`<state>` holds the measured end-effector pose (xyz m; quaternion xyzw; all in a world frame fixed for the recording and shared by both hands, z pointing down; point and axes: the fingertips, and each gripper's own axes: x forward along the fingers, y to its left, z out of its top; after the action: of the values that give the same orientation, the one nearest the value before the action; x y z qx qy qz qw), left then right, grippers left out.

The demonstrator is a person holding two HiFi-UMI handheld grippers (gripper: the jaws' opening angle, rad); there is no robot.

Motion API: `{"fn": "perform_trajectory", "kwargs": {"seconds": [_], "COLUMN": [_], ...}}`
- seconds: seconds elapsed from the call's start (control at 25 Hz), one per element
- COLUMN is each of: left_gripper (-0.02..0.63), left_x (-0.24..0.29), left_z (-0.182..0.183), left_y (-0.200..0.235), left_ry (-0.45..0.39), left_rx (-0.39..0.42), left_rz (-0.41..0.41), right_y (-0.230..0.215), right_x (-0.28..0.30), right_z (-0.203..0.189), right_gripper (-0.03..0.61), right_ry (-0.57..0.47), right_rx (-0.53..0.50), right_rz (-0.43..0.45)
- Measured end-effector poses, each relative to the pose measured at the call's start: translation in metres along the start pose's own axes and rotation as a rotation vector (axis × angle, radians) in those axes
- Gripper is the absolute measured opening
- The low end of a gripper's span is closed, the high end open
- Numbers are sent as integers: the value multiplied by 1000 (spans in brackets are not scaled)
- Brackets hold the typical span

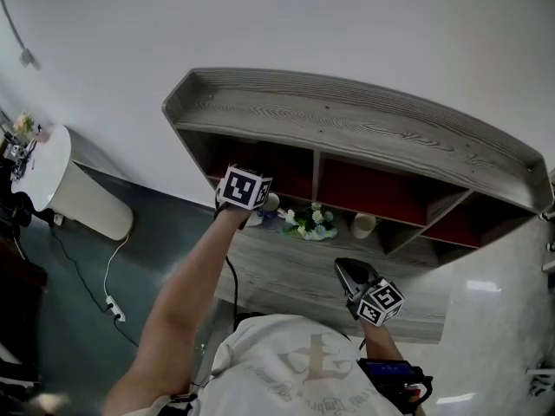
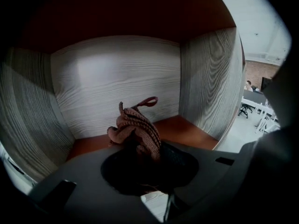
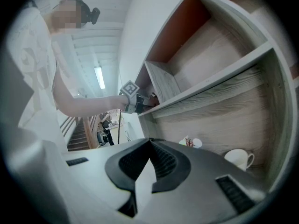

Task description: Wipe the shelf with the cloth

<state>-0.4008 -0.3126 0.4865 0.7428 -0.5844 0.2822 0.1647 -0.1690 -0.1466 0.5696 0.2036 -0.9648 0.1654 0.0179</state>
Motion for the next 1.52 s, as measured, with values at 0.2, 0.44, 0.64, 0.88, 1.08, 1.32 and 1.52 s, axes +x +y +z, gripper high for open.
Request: {"fn": "perform_trajectory", "kwargs": {"seconds": [0.2, 0.44, 0.64, 0.88, 1.08, 1.32, 1.52], "left_gripper": [101, 101, 101, 101, 101, 101, 101], "left_x": [4, 10, 15, 19, 18, 8, -1], "left_z": [5, 10, 17, 22, 22, 17, 11], "left_y": [-14, -32, -52, -87, -103, -110, -118], "left_ry": [2, -6, -10, 2, 3, 0, -22], "left_rx": [14, 18, 45, 120, 131, 126, 148], "left_rz": [-20, -46, -89, -198, -265, -293, -333], "right_y": [-1, -3, -4, -6, -5, 6, 17], "right_x": [-2, -5, -11, -23, -34, -32, -32], "right_z": [-1, -5, -7, -8, -12, -14, -13], "right_gripper": [5, 5, 5, 5, 5, 5, 5], "right_ry": [-2, -4, -5, -4, 5, 8, 5], "right_rx": [7, 17, 23, 23, 30, 36, 35], "right_rz": [-7, -18, -21, -26, -50, -69, -101]}}
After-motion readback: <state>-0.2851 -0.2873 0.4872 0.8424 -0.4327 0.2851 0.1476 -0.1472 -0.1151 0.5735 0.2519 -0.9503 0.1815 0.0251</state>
